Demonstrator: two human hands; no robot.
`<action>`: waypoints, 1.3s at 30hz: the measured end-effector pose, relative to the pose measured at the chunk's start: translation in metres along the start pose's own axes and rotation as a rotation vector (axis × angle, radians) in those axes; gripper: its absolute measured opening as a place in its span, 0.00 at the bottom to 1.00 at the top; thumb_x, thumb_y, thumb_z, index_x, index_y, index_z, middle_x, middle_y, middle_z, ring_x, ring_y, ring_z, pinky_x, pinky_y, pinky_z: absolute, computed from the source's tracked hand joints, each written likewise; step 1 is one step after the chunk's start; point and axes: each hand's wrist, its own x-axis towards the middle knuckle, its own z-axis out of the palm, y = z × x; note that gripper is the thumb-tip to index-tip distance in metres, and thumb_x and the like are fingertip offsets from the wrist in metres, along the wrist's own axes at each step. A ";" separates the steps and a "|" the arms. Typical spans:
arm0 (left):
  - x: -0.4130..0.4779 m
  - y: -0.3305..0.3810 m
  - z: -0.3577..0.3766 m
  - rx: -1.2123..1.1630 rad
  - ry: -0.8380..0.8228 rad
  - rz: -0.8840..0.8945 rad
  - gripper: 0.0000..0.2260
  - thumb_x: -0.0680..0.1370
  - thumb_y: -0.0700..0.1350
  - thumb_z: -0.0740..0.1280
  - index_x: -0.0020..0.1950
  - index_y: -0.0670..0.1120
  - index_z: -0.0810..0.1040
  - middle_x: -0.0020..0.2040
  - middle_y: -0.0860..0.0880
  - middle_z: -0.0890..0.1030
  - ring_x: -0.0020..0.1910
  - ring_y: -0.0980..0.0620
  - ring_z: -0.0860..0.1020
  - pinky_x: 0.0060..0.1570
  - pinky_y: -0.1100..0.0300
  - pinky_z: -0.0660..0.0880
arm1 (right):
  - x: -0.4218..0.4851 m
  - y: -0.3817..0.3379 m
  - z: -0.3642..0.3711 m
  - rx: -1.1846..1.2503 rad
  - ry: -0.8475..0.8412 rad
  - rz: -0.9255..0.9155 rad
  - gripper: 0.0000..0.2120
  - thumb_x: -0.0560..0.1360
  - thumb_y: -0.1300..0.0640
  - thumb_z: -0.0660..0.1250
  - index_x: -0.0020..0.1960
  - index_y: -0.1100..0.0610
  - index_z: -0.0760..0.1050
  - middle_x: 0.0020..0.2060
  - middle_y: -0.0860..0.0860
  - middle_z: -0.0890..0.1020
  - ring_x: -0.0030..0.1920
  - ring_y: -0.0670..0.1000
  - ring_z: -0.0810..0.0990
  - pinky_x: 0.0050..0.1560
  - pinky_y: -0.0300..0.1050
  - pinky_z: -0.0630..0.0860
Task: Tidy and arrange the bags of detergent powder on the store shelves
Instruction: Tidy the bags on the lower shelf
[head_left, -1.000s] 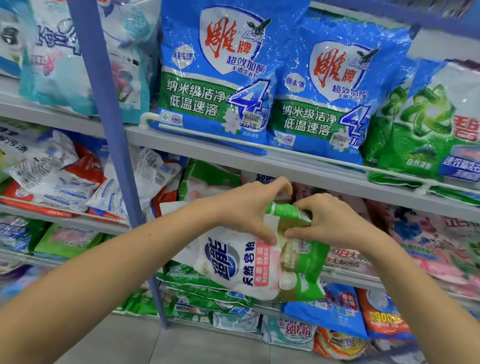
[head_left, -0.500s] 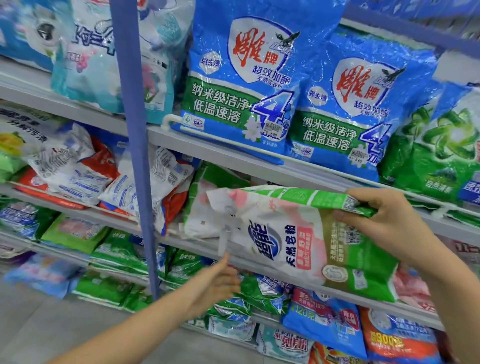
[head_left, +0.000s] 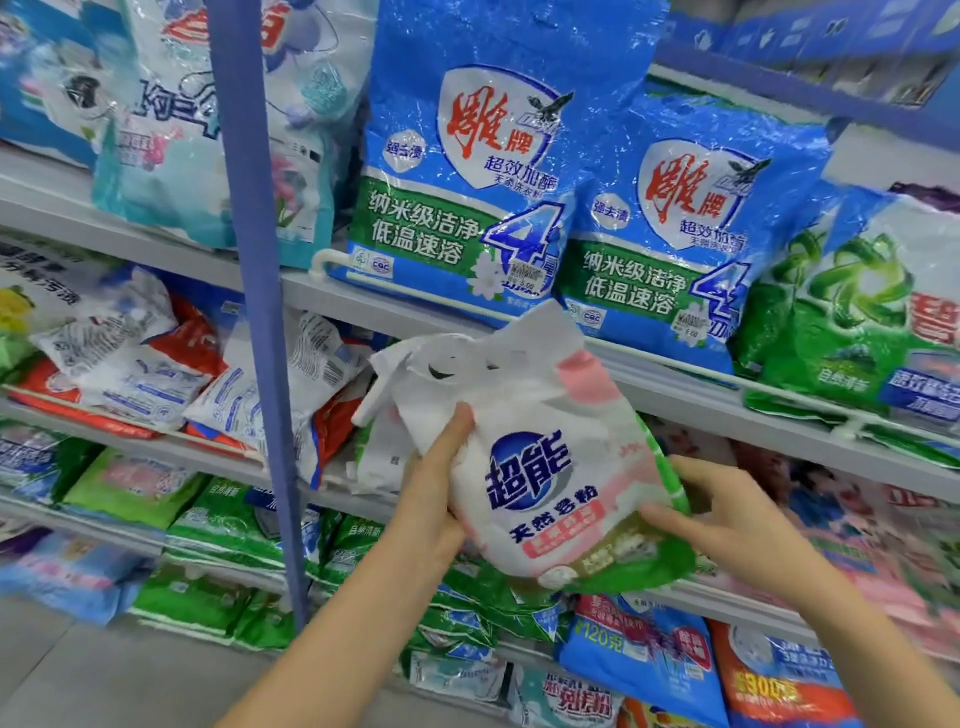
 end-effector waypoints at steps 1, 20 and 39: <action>-0.004 0.007 0.007 0.045 0.001 0.047 0.29 0.58 0.52 0.74 0.58 0.46 0.79 0.51 0.42 0.84 0.47 0.44 0.83 0.43 0.49 0.80 | 0.003 -0.003 0.008 0.066 0.025 -0.007 0.25 0.66 0.31 0.65 0.51 0.48 0.77 0.45 0.38 0.83 0.44 0.41 0.82 0.45 0.47 0.80; -0.018 0.063 0.062 0.884 -0.255 0.656 0.13 0.74 0.47 0.71 0.40 0.36 0.77 0.34 0.43 0.77 0.35 0.51 0.73 0.37 0.57 0.69 | 0.049 -0.056 0.024 1.127 0.460 -0.116 0.07 0.65 0.59 0.69 0.38 0.49 0.84 0.38 0.45 0.85 0.41 0.44 0.84 0.41 0.39 0.79; 0.023 0.016 -0.034 1.015 -0.534 0.175 0.48 0.53 0.69 0.75 0.67 0.54 0.63 0.63 0.60 0.75 0.59 0.66 0.75 0.53 0.72 0.72 | 0.048 -0.040 0.032 1.274 0.514 0.192 0.08 0.67 0.57 0.69 0.46 0.54 0.79 0.39 0.50 0.85 0.44 0.53 0.83 0.49 0.52 0.80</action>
